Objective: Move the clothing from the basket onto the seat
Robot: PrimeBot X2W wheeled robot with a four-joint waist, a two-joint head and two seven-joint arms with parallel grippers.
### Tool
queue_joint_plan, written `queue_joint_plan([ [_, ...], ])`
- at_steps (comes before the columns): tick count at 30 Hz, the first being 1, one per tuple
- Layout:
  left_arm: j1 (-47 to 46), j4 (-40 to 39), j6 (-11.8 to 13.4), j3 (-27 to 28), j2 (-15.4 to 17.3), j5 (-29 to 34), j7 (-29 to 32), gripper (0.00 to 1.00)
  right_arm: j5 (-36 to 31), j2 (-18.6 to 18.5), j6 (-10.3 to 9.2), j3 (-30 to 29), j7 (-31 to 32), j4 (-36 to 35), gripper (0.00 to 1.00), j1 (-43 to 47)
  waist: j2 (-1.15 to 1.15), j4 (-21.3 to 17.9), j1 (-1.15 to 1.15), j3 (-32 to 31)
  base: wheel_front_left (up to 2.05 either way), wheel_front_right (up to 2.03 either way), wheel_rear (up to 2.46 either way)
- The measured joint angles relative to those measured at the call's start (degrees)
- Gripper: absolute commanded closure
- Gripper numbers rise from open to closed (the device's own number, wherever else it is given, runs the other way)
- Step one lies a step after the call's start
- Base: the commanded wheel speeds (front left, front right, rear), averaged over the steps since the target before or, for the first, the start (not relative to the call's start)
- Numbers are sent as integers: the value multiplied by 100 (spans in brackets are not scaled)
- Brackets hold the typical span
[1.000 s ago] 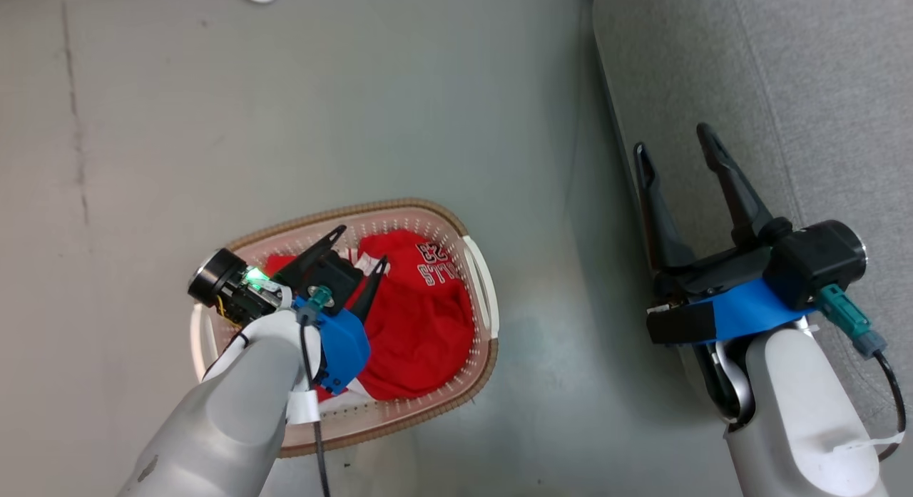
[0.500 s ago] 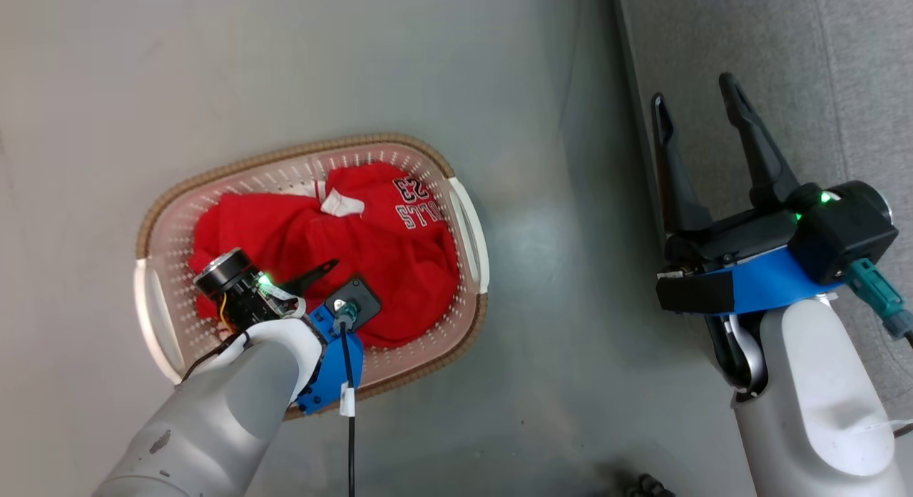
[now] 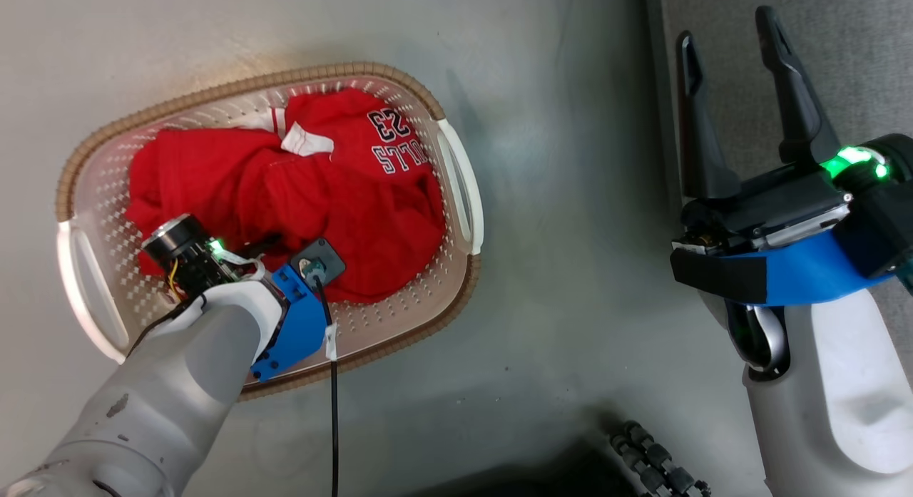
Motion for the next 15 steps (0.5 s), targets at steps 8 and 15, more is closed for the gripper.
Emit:
queue_joint_plan([
  [8, -190, -88, 0, -143, 21, -245, 180, 0, -27, 1, 0, -29, 0, -188, 0, -45, 0, -3, 0, 404, 0, 0, 0],
  [15, -208, -176, 0, -179, -56, -304, 221, 100, -37, 1, 0, -19, 0, -209, 0, -79, 0, 37, 0, 471, 0, 0, 0],
])
